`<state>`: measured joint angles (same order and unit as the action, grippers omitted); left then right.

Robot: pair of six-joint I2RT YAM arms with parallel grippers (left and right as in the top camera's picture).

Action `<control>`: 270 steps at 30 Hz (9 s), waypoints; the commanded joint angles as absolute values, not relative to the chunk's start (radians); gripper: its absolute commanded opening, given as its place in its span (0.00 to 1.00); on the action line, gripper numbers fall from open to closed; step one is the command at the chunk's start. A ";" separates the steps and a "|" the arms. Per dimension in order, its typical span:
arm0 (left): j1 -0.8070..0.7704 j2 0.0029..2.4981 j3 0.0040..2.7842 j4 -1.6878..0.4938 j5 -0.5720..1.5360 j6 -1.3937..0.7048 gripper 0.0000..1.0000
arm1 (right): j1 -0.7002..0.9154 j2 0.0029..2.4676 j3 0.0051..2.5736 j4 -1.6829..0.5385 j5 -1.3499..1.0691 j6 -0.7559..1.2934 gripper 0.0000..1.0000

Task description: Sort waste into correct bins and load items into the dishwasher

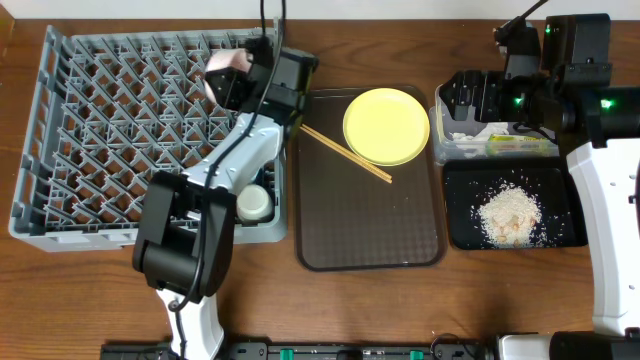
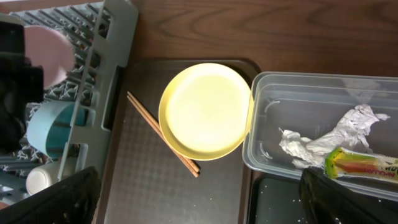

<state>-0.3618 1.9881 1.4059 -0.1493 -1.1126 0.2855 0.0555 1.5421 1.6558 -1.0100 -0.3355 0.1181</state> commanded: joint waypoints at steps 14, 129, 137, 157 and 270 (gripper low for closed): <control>-0.418 1.986 1.397 -0.299 -0.869 0.103 0.47 | 0.054 1.545 1.666 -1.012 -0.329 0.115 0.99; -0.500 2.400 1.998 -0.809 0.062 -0.590 0.40 | 0.053 1.545 1.666 -1.014 -0.329 0.115 0.99; -0.502 2.400 1.991 -0.805 0.062 -0.590 0.40 | 0.053 1.545 1.666 -1.014 -0.329 0.115 0.99; -0.508 2.400 1.889 -0.768 0.058 -0.627 0.08 | 0.053 1.545 1.666 -1.015 -0.329 0.115 0.99; -0.395 2.195 1.866 -0.717 0.412 -0.585 0.07 | 0.059 1.545 1.666 -1.015 -0.325 0.115 0.99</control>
